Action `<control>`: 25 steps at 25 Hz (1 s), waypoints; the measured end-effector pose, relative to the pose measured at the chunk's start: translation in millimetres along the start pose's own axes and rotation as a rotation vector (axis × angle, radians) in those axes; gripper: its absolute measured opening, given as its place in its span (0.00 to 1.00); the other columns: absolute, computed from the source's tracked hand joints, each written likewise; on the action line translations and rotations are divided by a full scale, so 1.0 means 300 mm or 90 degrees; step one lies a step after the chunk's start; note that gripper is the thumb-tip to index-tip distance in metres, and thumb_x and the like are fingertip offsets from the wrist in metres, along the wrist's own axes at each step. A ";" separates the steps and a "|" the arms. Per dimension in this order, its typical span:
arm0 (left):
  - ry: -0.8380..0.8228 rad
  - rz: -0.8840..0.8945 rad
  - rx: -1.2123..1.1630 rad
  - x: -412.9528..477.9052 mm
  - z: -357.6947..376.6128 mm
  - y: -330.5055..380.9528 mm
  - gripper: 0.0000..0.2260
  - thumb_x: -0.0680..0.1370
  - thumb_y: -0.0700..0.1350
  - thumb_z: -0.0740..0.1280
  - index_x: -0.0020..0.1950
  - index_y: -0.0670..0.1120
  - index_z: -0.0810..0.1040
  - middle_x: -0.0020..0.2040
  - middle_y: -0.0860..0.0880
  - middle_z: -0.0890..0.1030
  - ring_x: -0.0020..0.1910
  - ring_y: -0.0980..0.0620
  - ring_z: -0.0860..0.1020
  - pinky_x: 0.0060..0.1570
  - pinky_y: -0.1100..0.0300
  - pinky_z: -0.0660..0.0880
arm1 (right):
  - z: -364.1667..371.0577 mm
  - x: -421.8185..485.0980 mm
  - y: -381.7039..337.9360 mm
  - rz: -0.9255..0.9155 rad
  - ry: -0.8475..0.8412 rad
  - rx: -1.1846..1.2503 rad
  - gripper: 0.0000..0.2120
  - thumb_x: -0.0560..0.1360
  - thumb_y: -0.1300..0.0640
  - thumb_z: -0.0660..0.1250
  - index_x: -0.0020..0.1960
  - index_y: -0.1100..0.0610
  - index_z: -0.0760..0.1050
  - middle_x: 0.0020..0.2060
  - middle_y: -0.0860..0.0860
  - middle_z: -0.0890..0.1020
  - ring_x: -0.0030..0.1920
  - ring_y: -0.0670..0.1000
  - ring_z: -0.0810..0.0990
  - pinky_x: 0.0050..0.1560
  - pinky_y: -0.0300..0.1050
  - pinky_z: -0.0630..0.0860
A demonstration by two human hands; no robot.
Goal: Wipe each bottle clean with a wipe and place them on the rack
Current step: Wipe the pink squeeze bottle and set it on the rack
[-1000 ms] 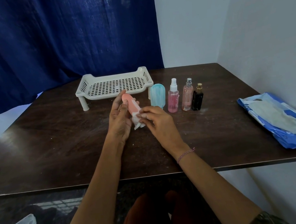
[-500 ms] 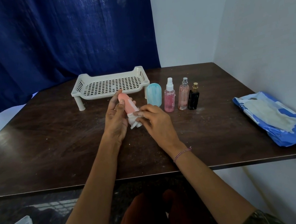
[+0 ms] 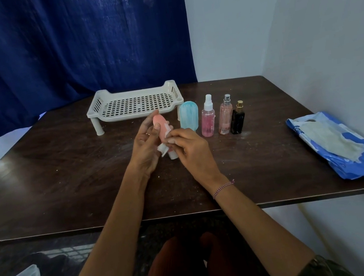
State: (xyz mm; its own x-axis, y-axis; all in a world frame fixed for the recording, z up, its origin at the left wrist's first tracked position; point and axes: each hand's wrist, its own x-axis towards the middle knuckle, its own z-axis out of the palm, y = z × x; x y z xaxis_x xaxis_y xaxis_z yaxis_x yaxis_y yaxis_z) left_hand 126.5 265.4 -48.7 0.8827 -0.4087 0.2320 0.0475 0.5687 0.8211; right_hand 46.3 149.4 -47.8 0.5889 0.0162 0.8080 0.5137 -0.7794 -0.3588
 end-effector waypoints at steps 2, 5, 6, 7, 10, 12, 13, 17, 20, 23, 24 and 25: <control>-0.002 -0.007 -0.018 0.000 -0.002 0.003 0.17 0.74 0.44 0.64 0.64 0.51 0.74 0.59 0.43 0.76 0.55 0.48 0.77 0.54 0.53 0.78 | -0.002 -0.003 0.009 0.006 0.000 0.002 0.10 0.71 0.68 0.70 0.52 0.63 0.81 0.48 0.55 0.82 0.52 0.50 0.79 0.57 0.41 0.75; -0.051 -0.028 -0.023 -0.004 -0.002 0.004 0.16 0.76 0.43 0.62 0.63 0.52 0.74 0.58 0.43 0.77 0.53 0.51 0.79 0.51 0.55 0.79 | -0.004 -0.001 0.019 0.032 0.024 0.011 0.10 0.72 0.67 0.70 0.53 0.63 0.80 0.50 0.55 0.81 0.54 0.50 0.79 0.58 0.45 0.76; -0.066 -0.035 -0.025 -0.006 -0.001 0.005 0.16 0.76 0.43 0.61 0.64 0.52 0.74 0.58 0.43 0.77 0.53 0.51 0.79 0.50 0.56 0.79 | -0.005 0.000 0.019 0.030 0.029 0.012 0.10 0.72 0.67 0.70 0.54 0.63 0.80 0.51 0.55 0.81 0.54 0.50 0.79 0.58 0.45 0.76; -0.074 -0.041 -0.028 -0.007 -0.001 0.006 0.16 0.77 0.43 0.61 0.64 0.52 0.73 0.57 0.43 0.77 0.53 0.52 0.79 0.50 0.56 0.79 | -0.006 -0.001 0.017 0.021 0.031 0.012 0.11 0.72 0.67 0.70 0.54 0.64 0.80 0.51 0.56 0.81 0.54 0.50 0.79 0.58 0.45 0.76; -0.077 -0.051 -0.030 -0.008 -0.002 0.011 0.17 0.76 0.44 0.62 0.65 0.52 0.73 0.58 0.42 0.77 0.54 0.51 0.79 0.51 0.56 0.79 | -0.012 -0.005 0.016 -0.020 0.022 0.013 0.13 0.71 0.67 0.70 0.55 0.63 0.79 0.51 0.55 0.82 0.54 0.49 0.79 0.60 0.43 0.75; -0.074 -0.058 -0.030 -0.010 0.003 0.009 0.18 0.76 0.44 0.62 0.65 0.52 0.73 0.58 0.41 0.76 0.54 0.51 0.79 0.50 0.56 0.79 | -0.016 -0.006 0.022 -0.020 0.028 0.010 0.13 0.70 0.68 0.70 0.54 0.63 0.80 0.51 0.55 0.82 0.54 0.49 0.79 0.59 0.42 0.74; -0.075 -0.061 -0.034 -0.012 0.007 0.008 0.18 0.76 0.45 0.61 0.65 0.52 0.72 0.58 0.42 0.77 0.53 0.51 0.79 0.50 0.56 0.79 | -0.016 -0.005 0.025 -0.008 0.039 0.007 0.12 0.70 0.67 0.70 0.54 0.63 0.80 0.51 0.55 0.82 0.53 0.49 0.79 0.59 0.42 0.75; -0.098 -0.065 -0.047 -0.017 0.020 0.006 0.18 0.76 0.48 0.60 0.66 0.52 0.71 0.55 0.45 0.81 0.53 0.52 0.80 0.50 0.57 0.79 | -0.009 0.002 0.020 -0.001 0.058 0.010 0.12 0.71 0.68 0.70 0.55 0.63 0.80 0.51 0.56 0.82 0.54 0.50 0.79 0.60 0.42 0.74; -0.081 -0.083 -0.040 -0.017 0.020 0.010 0.19 0.76 0.49 0.62 0.67 0.52 0.71 0.57 0.43 0.78 0.55 0.51 0.79 0.51 0.56 0.79 | -0.002 -0.001 0.013 -0.058 0.027 0.024 0.13 0.71 0.69 0.69 0.56 0.64 0.79 0.53 0.56 0.81 0.56 0.50 0.77 0.61 0.44 0.73; -0.098 -0.079 -0.040 -0.017 0.019 0.006 0.17 0.78 0.48 0.59 0.67 0.52 0.72 0.56 0.45 0.80 0.54 0.52 0.80 0.52 0.55 0.79 | -0.005 0.000 0.023 -0.026 0.046 0.013 0.13 0.71 0.68 0.69 0.56 0.63 0.79 0.53 0.55 0.81 0.56 0.48 0.77 0.61 0.42 0.73; -0.110 -0.078 -0.040 -0.019 0.020 0.004 0.16 0.79 0.48 0.58 0.66 0.52 0.72 0.56 0.46 0.81 0.55 0.52 0.80 0.53 0.55 0.78 | -0.008 0.003 0.028 0.002 0.066 0.011 0.13 0.72 0.67 0.69 0.56 0.63 0.79 0.52 0.55 0.81 0.55 0.48 0.77 0.61 0.41 0.73; -0.117 -0.078 -0.038 -0.020 0.023 0.003 0.16 0.79 0.47 0.58 0.66 0.52 0.72 0.56 0.47 0.81 0.55 0.52 0.80 0.55 0.55 0.78 | -0.011 0.007 0.033 0.026 0.084 0.010 0.12 0.72 0.67 0.70 0.55 0.63 0.79 0.52 0.54 0.82 0.55 0.48 0.78 0.60 0.40 0.73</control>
State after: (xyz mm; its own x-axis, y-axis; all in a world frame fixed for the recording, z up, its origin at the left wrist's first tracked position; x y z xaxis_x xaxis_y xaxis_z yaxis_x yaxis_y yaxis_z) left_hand 118.0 263.6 -45.7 0.7688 -0.5977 0.2275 0.1819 0.5454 0.8182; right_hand 50.4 139.5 -48.2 0.5229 -0.0983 0.8467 0.5010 -0.7682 -0.3985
